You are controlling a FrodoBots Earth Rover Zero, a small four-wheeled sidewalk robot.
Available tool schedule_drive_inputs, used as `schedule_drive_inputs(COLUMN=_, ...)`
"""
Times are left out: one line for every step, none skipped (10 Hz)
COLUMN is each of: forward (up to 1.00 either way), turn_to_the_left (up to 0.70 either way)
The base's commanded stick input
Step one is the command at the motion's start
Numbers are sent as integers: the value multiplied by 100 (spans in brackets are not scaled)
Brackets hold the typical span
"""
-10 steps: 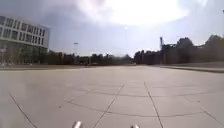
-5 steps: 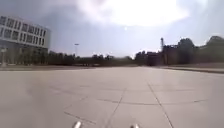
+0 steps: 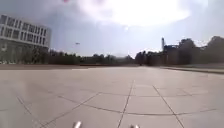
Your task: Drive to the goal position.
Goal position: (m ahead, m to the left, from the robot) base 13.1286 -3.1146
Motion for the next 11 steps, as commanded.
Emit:
schedule_drive_inputs(forward=70, turn_to_the_left=-1)
schedule_drive_inputs(forward=70, turn_to_the_left=-1)
schedule_drive_inputs(forward=70, turn_to_the_left=-1)
schedule_drive_inputs(forward=70, turn_to_the_left=-1)
schedule_drive_inputs(forward=70, turn_to_the_left=-1)
schedule_drive_inputs(forward=70, turn_to_the_left=-1)
schedule_drive_inputs(forward=70, turn_to_the_left=-15)
schedule_drive_inputs(forward=70, turn_to_the_left=-31)
schedule_drive_inputs(forward=70, turn_to_the_left=-36)
schedule_drive_inputs(forward=70, turn_to_the_left=-15)
schedule_drive_inputs(forward=70, turn_to_the_left=-1)
